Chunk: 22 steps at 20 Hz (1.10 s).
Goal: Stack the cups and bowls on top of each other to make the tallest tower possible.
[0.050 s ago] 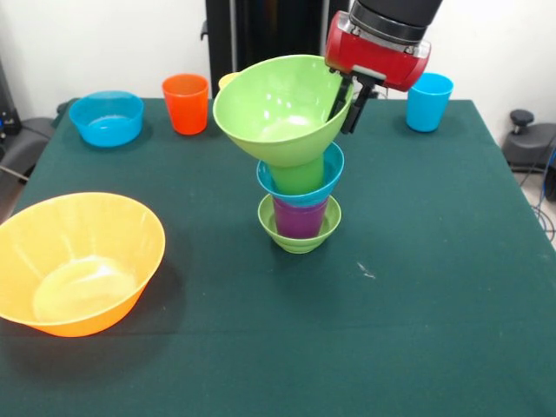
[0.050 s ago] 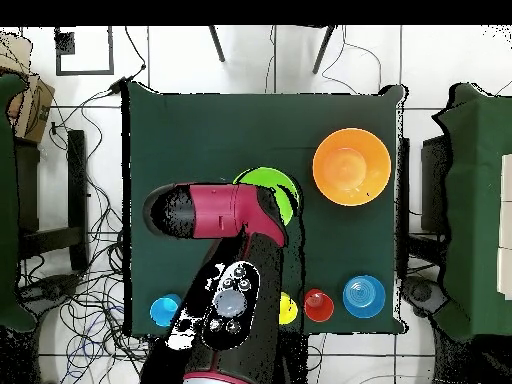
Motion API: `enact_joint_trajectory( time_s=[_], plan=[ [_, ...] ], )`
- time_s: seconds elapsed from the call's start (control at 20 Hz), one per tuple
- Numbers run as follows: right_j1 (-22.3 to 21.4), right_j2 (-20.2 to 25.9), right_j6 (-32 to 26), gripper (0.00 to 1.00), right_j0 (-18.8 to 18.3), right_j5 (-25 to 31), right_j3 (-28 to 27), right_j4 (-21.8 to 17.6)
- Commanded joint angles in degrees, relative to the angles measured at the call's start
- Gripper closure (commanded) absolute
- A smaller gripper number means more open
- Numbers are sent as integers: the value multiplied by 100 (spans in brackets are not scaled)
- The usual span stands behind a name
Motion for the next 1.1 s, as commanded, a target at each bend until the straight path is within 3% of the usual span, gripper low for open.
enact_joint_trajectory(
  time_s=[0.05,0.75,1.1],
  plan=[
    [164,524,598,0,-53,-250,369,-5],
    [190,520,564,0,-83,-306,310,-37],
    [-28,386,404,0,-78,22,316,-123]
  ],
)
